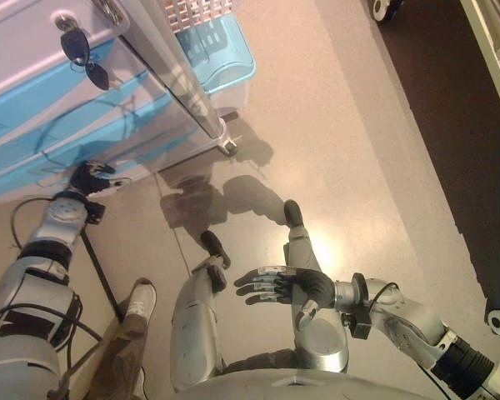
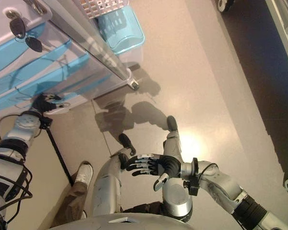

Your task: Open the drawer and pick up the medicine

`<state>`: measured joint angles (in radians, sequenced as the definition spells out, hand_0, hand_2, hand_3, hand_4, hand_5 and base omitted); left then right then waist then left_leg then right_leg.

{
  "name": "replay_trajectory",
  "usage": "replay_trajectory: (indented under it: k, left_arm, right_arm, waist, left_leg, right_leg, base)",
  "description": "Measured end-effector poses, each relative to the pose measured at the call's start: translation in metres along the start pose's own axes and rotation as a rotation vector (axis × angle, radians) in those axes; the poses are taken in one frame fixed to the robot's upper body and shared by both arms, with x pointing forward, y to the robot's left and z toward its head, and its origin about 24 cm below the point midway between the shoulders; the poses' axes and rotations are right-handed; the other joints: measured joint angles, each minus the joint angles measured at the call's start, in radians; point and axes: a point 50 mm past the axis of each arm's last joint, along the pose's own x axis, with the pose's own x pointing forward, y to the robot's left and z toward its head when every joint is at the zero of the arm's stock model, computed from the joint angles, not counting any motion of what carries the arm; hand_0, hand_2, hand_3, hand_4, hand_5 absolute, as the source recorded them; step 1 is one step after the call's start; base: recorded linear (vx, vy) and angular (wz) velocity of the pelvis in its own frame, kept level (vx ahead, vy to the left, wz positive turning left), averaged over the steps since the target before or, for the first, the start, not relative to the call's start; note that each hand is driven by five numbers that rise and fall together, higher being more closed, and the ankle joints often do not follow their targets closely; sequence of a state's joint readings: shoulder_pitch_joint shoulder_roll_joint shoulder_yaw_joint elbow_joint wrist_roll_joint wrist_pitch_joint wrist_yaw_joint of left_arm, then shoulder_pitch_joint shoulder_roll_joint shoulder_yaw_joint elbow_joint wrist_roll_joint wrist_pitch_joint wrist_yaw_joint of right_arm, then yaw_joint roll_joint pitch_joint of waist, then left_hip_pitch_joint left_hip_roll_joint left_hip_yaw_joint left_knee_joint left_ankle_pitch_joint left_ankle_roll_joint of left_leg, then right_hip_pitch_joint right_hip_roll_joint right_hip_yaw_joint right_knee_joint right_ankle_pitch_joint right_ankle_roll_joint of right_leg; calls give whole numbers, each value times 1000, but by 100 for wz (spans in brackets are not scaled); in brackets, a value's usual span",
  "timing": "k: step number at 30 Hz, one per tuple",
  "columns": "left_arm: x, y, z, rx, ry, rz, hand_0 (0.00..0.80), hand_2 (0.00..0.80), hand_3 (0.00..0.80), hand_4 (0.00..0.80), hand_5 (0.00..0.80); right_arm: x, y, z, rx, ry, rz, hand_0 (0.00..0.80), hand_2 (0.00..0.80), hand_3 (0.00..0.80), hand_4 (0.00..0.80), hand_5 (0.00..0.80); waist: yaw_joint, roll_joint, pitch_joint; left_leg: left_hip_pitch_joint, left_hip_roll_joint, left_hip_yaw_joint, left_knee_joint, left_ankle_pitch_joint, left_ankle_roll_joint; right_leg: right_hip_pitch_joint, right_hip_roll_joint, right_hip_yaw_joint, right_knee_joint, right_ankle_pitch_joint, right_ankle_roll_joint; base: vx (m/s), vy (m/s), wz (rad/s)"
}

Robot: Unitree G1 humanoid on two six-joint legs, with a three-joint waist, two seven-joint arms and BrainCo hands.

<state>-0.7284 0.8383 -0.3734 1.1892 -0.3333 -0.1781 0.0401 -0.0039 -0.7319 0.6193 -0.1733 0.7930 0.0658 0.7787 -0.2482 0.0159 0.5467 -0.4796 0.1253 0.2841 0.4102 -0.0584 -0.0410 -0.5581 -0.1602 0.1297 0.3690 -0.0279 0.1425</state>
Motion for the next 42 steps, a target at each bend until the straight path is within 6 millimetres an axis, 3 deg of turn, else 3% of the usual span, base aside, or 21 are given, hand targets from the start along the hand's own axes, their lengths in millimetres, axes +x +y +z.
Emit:
replay_trajectory:
  k: [7, 11, 14, 16, 21, 26, 30, 34, 36, 39, 42]
  left_arm:
    - [-7, 45, -21, -223, 111, 220, 0, 0, 0, 0, 0]
    - [-8, 61, -17, -223, 103, 272, 0, 0, 0, 0, 0]
    - [-9, 71, -13, -213, 86, 263, 0, 0, 0, 0, 0]
    - [-7, 67, -6, -209, 54, 203, 0, 0, 0, 0, 0]
    - [-3, 33, 19, -162, -81, -31, 0, 0, 0, 0, 0]
    - [-13, -39, 21, -268, -136, -337, 0, 0, 0, 0, 0]
    - [-37, -106, -7, -360, -62, -562, 0, 0, 0, 0, 0]
    - [-82, -176, -40, -487, 64, -753, 0, 0, 0, 0, 0]
    - [-104, -198, -46, -518, 95, -839, 0, 0, 0, 0, 0]
    - [-120, -213, -56, -550, 163, -890, 0, 0, 0, 0, 0]
    - [-142, -230, -67, -600, 230, -947, 0, 0, 0, 0, 0]
  right_arm:
    - [-4, 5, -7, -5, -33, -23, 0, 0, 0, 0, 0]
    - [-2, 7, -7, -18, -60, -17, 0, 0, 0, 0, 0]
    - [3, 11, -10, -19, -81, 1, 0, 0, 0, 0, 0]
    - [4, 12, -11, -21, -104, -20, 0, 0, 0, 0, 0]
    - [1, -1, -12, -18, -112, -143, 0, 0, 0, 0, 0]
    - [-1, -24, -3, 6, -161, -290, 0, 0, 0, 0, 0]
    - [0, -48, 0, 53, -165, -408, 0, 0, 0, 0, 0]
    - [-3, -60, -18, 132, -127, -491, 0, 0, 0, 0, 0]
    - [-7, -64, -26, 159, -109, -525, 0, 0, 0, 0, 0]
    - [-13, -70, -33, 191, -115, -596, 0, 0, 0, 0, 0]
    - [-23, -73, -55, 255, -65, -678, 0, 0, 0, 0, 0]
  waist:
    - [0, -12, 0]
    - [4, -47, 0]
    - [13, -92, 2]
    - [16, -109, 2]
    - [44, -123, 2]
    - [78, -125, 1]
    - [101, -123, 2]
    - [141, -109, 2]
    - [150, -96, 0]
    - [161, -70, -10]
    - [177, -20, -56]
  left_leg:
    - [-82, 34, -33, 91, -37, -2]
    - [-120, 52, -70, 145, -60, -5]
    - [-129, 65, -84, 182, -80, -5]
    - [-126, 66, -98, 194, -86, -4]
    - [-85, 65, -126, 189, -88, -3]
    - [18, 38, -146, 79, -39, -13]
    - [137, 0, -151, -79, 40, -26]
    - [291, -13, -169, -246, 109, -42]
    - [333, -13, -184, -299, 128, -49]
    - [362, -10, -198, -343, 153, -53]
    - [411, -7, -210, -383, 159, -55]
  right_leg:
    - [-33, 27, -12, 0, 11, -2]
    - [-34, 41, -33, 3, 11, -3]
    - [-26, 52, -35, 9, 11, -3]
    - [-8, 53, -46, 8, 11, -3]
    - [58, 51, -69, -11, 11, -3]
    - [154, 29, -104, -59, 12, -6]
    - [240, 12, -133, -123, 23, -19]
    - [368, 11, -177, -191, 26, -27]
    - [408, 15, -197, -214, 23, -31]
    - [438, 19, -223, -228, 20, -35]
    - [497, 21, -248, -262, 18, -35]
  base:
    - [-22, -42, -2]
    - [-34, -125, 3]
    - [-17, -138, -2]
    - [-17, -131, 9]
    - [1, -177, 13]
    - [-26, -196, 23]
    - [12, -105, 24]
    - [49, -135, 23]
    - [78, -147, 25]
    - [74, -127, 20]
    - [89, -66, 20]
